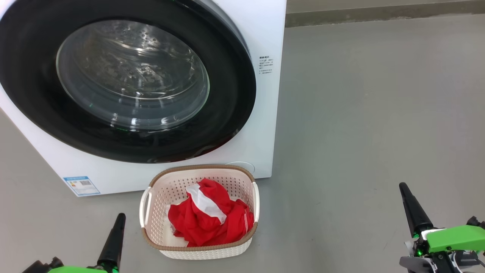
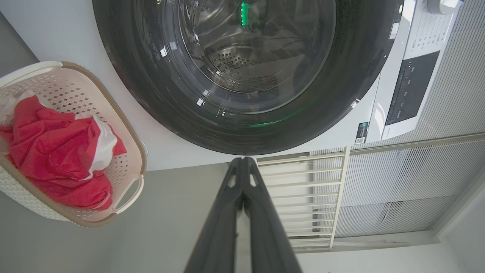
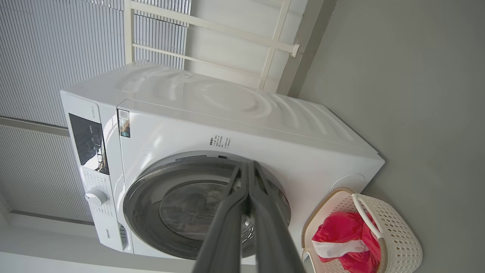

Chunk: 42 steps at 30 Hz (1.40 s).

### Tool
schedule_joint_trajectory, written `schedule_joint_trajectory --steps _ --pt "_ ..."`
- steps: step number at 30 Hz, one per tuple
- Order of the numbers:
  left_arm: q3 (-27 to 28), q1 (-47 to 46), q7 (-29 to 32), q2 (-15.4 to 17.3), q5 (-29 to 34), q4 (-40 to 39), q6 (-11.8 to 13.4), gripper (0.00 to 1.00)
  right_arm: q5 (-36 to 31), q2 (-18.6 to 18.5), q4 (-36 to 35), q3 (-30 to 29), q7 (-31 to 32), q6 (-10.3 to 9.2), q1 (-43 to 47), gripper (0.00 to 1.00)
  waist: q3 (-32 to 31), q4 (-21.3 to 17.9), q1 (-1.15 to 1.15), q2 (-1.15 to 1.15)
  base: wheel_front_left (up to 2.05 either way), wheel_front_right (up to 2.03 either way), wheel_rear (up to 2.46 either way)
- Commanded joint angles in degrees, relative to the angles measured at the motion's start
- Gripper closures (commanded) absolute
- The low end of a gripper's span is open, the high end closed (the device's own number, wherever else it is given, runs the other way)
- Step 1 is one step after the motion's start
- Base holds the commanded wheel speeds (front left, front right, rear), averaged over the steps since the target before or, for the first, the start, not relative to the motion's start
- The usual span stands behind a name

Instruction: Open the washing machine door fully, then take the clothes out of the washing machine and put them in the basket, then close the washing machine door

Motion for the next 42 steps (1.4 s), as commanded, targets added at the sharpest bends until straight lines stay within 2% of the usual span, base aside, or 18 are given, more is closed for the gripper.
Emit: schedule_joint_trajectory --steps 1,11,42 --pt "2.09 -2.69 0.70 0.49 -2.15 -1.09 -0.38 1.00 1.73 -0.35 -1.24 0.82 0.56 -0.04 -3.25 1.00 0.03 -0.01 0.00 0.00 0.00 0.00 0.00" --pt "2.65 -3.56 2.16 0.26 -7.34 -0.65 -0.41 1.00 6.71 -0.30 -0.79 0.41 2.06 -0.04 -4.15 1.00 0.19 -0.08 0.00 0.00 0.00 0.00 0.00" --pt "2.75 -3.57 2.24 0.20 -7.26 -0.65 -0.41 1.00 6.56 -0.18 -0.78 0.23 2.21 -0.04 -4.17 1.00 0.19 -0.08 0.00 0.00 0.00 0.00 0.00"
